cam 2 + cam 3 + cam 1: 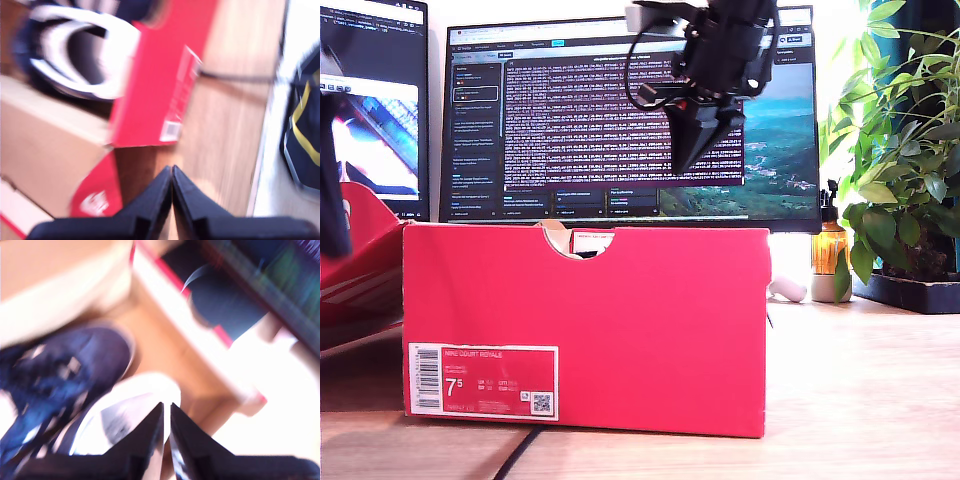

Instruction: Pack the blue shoes by picking the first shoe and placing it inside the red shoebox, left side, then picking and rotating the second shoe and placing it in the shoebox

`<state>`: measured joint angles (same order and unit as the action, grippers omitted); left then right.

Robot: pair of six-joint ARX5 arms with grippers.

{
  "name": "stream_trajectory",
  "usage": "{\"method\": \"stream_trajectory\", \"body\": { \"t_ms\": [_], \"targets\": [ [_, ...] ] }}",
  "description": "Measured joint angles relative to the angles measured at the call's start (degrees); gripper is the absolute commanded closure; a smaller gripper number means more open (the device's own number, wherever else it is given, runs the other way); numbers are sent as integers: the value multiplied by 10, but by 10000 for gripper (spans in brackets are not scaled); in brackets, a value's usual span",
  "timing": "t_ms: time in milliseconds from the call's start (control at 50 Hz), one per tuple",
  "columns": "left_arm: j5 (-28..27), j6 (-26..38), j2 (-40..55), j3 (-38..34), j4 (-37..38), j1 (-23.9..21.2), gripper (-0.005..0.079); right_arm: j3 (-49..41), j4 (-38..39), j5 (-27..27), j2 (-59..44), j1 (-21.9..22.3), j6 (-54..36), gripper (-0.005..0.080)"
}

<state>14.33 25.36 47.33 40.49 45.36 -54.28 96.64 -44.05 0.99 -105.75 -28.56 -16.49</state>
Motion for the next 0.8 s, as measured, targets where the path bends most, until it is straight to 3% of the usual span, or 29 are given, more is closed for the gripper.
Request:
{"method": "stream_trajectory", "body": {
  "t_ms": [160, 280, 520, 800],
  "targets": [
    [-3, -26, -37, 0, -16, 9, 751, 0, -35, 2, 0, 24, 22, 759],
    [-30, -27, -43, 0, -53, 43, 751, 0, -57, 11, 1, 50, 32, 759],
    [-114, -27, -43, 0, -158, 180, 751, -12, -63, 29, 24, 114, 61, 759],
    [-200, -27, -14, 0, -252, 320, 751, -177, 45, 28, 169, 196, 101, 759]
  ]
}}
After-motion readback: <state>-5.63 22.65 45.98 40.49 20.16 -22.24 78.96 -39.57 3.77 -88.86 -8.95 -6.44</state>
